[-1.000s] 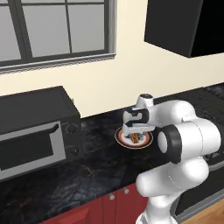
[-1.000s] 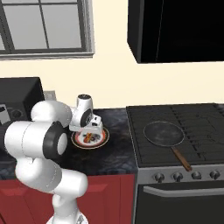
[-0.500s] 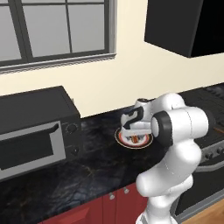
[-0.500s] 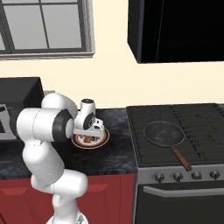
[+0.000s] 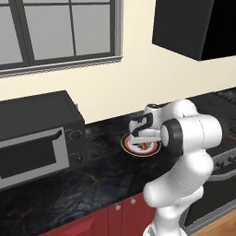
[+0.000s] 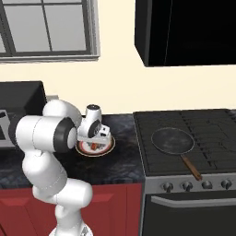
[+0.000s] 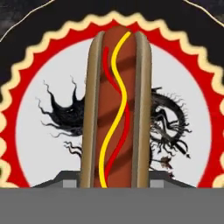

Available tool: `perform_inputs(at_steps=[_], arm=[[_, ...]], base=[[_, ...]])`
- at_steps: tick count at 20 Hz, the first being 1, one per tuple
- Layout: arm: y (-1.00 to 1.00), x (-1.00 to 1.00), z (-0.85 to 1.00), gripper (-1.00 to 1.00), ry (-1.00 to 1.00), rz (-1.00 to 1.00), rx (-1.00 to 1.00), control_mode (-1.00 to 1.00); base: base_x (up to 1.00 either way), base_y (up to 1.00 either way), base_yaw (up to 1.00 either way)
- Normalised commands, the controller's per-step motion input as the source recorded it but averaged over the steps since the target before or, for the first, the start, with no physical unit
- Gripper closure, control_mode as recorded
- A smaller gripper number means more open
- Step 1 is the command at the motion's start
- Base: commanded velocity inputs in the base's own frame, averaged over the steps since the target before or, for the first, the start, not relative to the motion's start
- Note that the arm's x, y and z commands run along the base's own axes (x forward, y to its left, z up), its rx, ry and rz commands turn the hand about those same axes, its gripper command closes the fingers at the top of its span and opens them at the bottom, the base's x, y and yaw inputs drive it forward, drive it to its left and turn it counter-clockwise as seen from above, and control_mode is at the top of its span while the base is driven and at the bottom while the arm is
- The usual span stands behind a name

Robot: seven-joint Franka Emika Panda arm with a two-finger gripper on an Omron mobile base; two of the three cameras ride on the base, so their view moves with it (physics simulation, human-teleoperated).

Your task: Place the cold items (mango and tomato) from the fridge in one tupperware on the dining counter. Place the warm items (kebab skewer and hot dog) in the stove area in another tupperware.

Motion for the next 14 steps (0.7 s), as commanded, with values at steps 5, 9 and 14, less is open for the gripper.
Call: perform_inputs(at_steps=[5, 9, 14], arm=[[-0.10, -0.52, 0.71, 1.00, -0.29, 0.00, 0.01, -1.00], [-0.01, -0.56, 0.97, 1.00, -0.33, 0.00, 0.00, -1.00], [-0.01, -0.68, 0.91, 1.00, -0.33, 0.00, 0.00, -1.00]], base=[[0.00, 0.00, 0.00], [0.00, 0.00, 0.00], [0.00, 0.00, 0.00]])
